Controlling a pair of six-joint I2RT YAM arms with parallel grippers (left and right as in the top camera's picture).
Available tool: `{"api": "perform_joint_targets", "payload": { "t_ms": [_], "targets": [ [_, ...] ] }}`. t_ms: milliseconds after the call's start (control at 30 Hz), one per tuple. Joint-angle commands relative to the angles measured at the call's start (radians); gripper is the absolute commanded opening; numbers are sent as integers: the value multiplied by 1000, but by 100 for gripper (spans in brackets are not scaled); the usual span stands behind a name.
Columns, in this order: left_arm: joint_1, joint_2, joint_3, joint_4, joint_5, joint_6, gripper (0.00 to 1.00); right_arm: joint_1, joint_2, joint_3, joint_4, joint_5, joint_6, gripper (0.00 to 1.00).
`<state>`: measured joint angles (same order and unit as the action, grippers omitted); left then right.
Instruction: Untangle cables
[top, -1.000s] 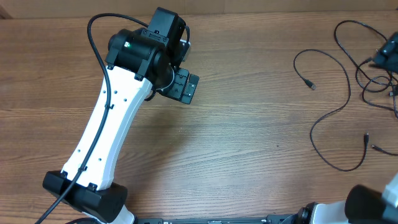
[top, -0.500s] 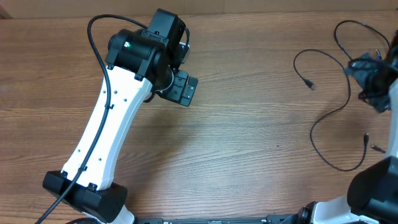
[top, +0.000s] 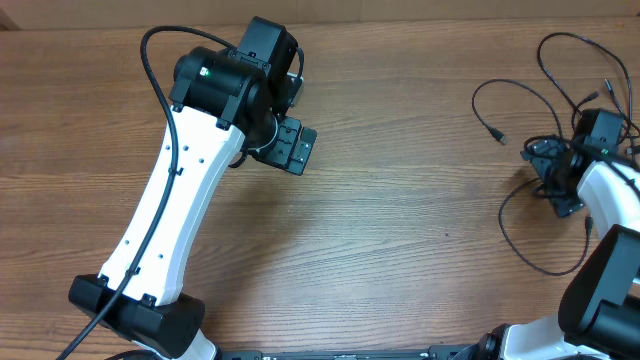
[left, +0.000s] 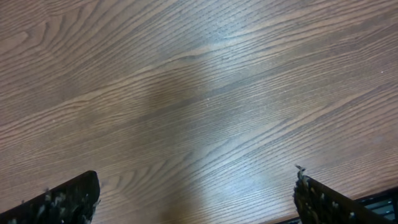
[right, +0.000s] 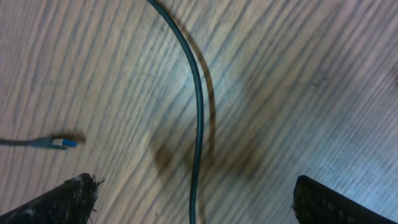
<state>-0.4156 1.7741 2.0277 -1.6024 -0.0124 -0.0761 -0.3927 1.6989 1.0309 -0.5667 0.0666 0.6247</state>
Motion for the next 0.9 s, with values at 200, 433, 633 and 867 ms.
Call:
{"api": "perform_joint_targets", "payload": {
  "t_ms": [200, 433, 633, 867],
  "targets": [
    [-4, -3, 4, -24, -6, -18, 100, -3, 19, -107, 183, 10, -16, 93],
    [-4, -3, 4, -34, -5, -18, 99, -3, 61, -107, 240, 9, -26, 4],
    [-4, -3, 4, -34, -5, -18, 100, -1, 64, -106, 235, 6, -26, 4],
    [-4, -3, 4, -45, -5, -18, 100, -1, 65, -106, 236, 10, -23, 50]
  ]
}}
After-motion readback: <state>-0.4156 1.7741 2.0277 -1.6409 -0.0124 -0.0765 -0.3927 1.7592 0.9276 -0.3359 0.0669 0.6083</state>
